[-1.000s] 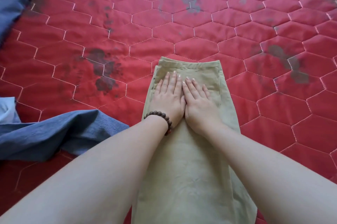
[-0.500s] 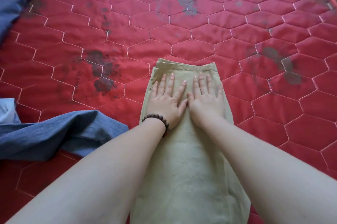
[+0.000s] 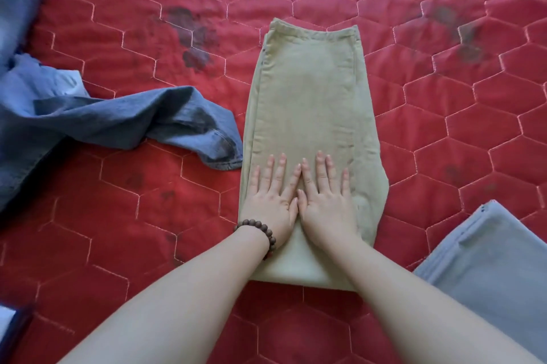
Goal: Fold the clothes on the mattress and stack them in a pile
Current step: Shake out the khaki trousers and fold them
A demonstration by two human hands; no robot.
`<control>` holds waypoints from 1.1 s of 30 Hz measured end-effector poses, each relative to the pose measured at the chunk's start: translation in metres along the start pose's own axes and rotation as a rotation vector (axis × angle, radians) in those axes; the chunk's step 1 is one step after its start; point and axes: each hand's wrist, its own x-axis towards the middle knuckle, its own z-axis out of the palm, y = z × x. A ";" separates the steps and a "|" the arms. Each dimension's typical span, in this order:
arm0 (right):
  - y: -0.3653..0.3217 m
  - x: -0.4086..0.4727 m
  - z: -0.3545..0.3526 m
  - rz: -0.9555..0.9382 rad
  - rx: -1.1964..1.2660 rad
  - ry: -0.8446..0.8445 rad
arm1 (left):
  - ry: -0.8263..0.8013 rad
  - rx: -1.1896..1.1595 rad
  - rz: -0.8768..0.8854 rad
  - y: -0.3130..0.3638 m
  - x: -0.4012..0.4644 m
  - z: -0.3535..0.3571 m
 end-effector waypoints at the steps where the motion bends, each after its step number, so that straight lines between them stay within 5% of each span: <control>1: -0.002 -0.015 0.006 -0.003 0.007 0.013 | -0.012 -0.002 0.001 0.003 -0.013 0.005; 19: 0.030 -0.140 0.032 -0.043 -0.109 0.006 | -0.102 0.136 0.181 -0.020 -0.118 0.037; 27: 0.017 -0.156 0.024 -0.141 -0.280 0.080 | 0.195 0.216 0.289 -0.018 -0.134 0.035; 33: -0.002 -0.171 0.023 -0.046 -0.272 0.124 | -0.050 0.285 0.186 -0.015 -0.138 0.033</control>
